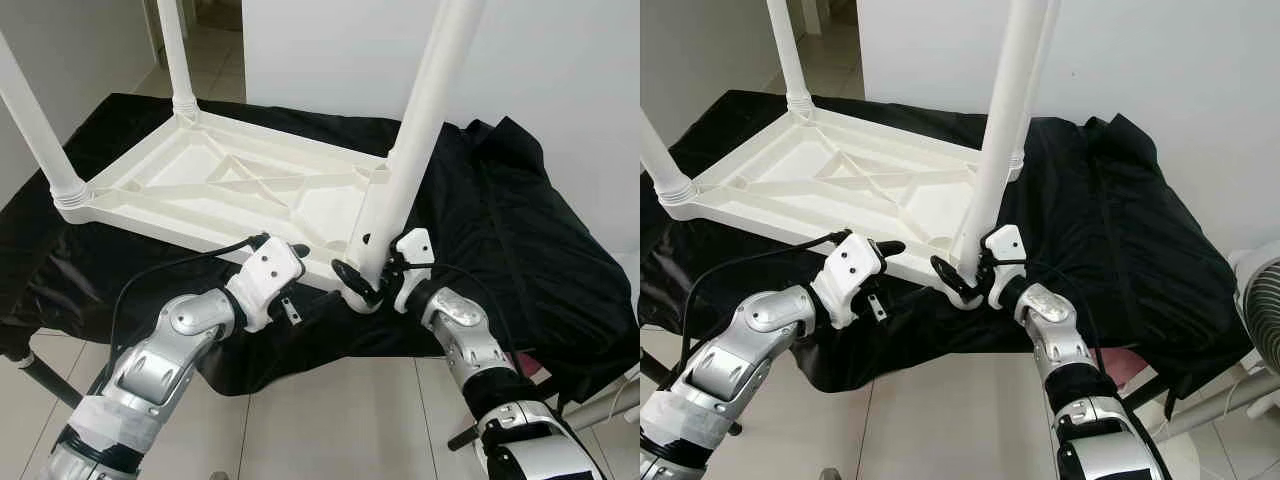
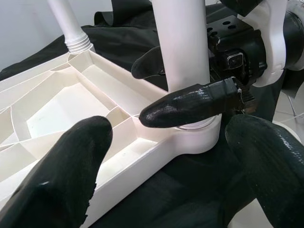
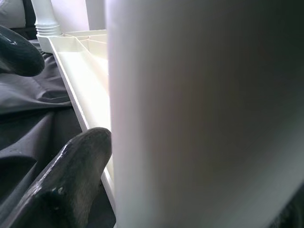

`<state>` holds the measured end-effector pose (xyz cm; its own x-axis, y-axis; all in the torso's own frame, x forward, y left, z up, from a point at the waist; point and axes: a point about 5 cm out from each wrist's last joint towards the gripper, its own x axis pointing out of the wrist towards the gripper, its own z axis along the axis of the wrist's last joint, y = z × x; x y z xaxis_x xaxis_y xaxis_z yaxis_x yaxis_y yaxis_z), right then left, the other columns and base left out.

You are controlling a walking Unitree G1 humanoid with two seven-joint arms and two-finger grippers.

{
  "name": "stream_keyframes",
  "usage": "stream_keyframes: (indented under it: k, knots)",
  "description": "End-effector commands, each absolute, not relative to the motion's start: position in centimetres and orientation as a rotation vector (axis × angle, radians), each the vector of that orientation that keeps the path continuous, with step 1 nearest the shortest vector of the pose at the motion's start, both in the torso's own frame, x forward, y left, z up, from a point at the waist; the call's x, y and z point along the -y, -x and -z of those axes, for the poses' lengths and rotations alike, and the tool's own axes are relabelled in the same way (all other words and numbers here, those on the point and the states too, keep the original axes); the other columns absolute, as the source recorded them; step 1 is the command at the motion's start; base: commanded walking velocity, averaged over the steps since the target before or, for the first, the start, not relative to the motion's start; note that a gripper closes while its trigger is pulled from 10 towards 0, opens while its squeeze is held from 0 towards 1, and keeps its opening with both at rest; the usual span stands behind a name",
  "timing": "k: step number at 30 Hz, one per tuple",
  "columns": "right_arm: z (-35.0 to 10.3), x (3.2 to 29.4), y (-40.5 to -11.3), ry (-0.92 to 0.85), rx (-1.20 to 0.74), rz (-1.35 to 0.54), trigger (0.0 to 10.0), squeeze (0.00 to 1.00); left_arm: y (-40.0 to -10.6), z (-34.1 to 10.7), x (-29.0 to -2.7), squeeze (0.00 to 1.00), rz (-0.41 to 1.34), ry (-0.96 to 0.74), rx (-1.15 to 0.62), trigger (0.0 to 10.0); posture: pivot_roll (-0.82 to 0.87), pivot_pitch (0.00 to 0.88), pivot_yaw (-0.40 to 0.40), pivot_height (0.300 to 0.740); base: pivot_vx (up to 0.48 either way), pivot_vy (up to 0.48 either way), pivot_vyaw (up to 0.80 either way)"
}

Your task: Building children table

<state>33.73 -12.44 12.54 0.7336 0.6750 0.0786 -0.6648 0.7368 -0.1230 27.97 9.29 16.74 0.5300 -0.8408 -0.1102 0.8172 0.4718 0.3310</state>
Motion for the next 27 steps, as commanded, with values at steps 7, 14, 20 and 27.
stream_keyframes:
  k: [7, 14, 20, 27]
  knots:
    - [-12.2, 12.1, -33.8, 0.094, 0.104, -0.774, 6.3, 0.00, -27.7, -16.8, -9.3, 0.00, 1.052, -0.369, 0.061, 10.0, 0.04, 0.026, -0.057, 0.740, 0.000, 0.000, 0.00]
    - [-11.7, 12.5, -33.6, 0.082, 0.097, -0.766, 0.0, 0.00, -27.7, -16.8, -9.3, 0.00, 1.051, -0.367, 0.061, 10.0, 0.04, 0.028, -0.062, 0.740, 0.000, 0.000, 0.00]
    - [-11.6, 12.7, -33.4, 0.054, 0.098, -0.748, 10.0, 0.00, -27.7, -16.7, -9.3, 0.00, 1.049, -0.365, 0.060, 10.0, 0.04, 0.029, -0.066, 0.740, 0.000, 0.000, 0.00]
    - [-11.8, 12.8, -32.8, 0.027, 0.121, -0.691, 10.0, 0.00, -27.6, -16.7, -9.3, 0.00, 1.046, -0.365, 0.059, 10.0, 0.04, 0.030, -0.071, 0.740, 0.000, 0.000, 0.00]
